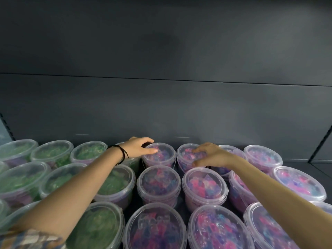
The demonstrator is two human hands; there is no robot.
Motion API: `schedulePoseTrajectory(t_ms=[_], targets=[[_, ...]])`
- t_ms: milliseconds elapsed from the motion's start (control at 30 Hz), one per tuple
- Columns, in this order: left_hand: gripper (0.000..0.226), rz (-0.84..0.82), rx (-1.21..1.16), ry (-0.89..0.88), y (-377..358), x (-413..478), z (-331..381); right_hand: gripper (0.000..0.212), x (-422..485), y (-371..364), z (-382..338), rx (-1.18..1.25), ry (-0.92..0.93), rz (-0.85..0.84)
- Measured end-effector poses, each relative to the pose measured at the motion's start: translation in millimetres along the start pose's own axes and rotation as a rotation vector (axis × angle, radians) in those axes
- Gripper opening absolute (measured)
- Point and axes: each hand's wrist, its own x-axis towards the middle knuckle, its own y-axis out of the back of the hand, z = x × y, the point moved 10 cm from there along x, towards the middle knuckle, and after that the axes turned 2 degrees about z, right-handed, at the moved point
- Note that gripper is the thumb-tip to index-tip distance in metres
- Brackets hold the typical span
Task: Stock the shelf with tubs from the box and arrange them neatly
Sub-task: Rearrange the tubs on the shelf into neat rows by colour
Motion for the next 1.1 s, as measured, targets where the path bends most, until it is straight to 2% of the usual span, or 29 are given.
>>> schedulePoseTrajectory(t_ms=[67,133,267,367,433,567,667,867,1000,1100], targets=[[0.063,-0.052,-0.020,-0.020,-4,2,-4,0.061,3,-2,2,0.037,-0.006,-0.001],[0.074,-0.090,0.020,-0.034,-10,2,-6,0.062,6,-4,5,0.038,-0.012,-0.002],[0.133,-0.021,0.198,-0.066,-11,5,-1,0.060,6,-1,10,0.075,-0.002,0.017],[0.145,0.040,0.297,-0.058,-11,7,-1,0.058,5,0,9,0.060,0.009,0.018],[0.140,0.099,0.369,-0.031,-9,7,0,0.059,4,2,8,0.029,0.008,0.025],[0.107,0.260,0.553,0.043,-4,6,10,0.062,0,6,2,-0.037,0.017,0.052],[0.106,0.301,0.580,0.089,-6,7,12,0.064,-2,8,0,-0.071,0.016,0.057],[0.087,0.254,0.331,0.028,-9,10,12,0.067,0,5,8,-0.052,-0.004,0.075],[0.095,0.104,0.366,0.038,-21,11,13,0.068,-1,5,8,-0.048,-0.010,0.076],[0.098,0.052,0.375,0.033,-20,10,13,0.077,0,5,6,-0.079,-0.041,0.046]])
